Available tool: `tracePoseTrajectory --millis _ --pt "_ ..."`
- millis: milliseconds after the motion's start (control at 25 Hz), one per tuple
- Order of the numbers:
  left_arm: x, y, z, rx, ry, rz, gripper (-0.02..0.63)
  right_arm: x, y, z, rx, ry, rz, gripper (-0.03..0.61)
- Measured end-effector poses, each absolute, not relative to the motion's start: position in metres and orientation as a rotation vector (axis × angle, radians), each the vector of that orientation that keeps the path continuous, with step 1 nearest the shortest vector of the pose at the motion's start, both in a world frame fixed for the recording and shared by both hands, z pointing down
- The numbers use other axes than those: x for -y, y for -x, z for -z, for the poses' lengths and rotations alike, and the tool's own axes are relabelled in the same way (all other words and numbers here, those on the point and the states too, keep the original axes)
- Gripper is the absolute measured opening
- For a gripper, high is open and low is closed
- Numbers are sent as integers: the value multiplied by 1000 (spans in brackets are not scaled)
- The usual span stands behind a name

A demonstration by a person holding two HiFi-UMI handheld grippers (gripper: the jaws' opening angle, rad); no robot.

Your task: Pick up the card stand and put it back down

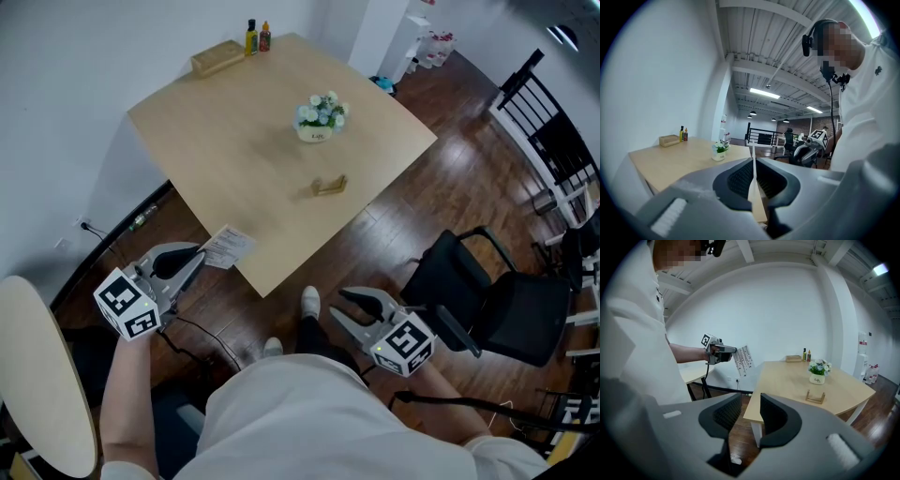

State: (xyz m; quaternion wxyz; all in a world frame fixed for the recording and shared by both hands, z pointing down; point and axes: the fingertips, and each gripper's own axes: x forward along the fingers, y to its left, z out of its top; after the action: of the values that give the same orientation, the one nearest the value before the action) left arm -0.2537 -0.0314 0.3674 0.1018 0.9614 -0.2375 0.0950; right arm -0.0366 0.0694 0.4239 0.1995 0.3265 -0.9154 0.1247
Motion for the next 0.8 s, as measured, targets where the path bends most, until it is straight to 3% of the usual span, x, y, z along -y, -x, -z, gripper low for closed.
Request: tracePoseTrajectory --millis 440,800 --pt "49 243 -366 666 -2847 -289 17 -74 32 -430 2547 -954 -378 130" --pt "86 194 -368 547 -2878 -325 17 -66 0 -434 2515 -1045 -435 130"
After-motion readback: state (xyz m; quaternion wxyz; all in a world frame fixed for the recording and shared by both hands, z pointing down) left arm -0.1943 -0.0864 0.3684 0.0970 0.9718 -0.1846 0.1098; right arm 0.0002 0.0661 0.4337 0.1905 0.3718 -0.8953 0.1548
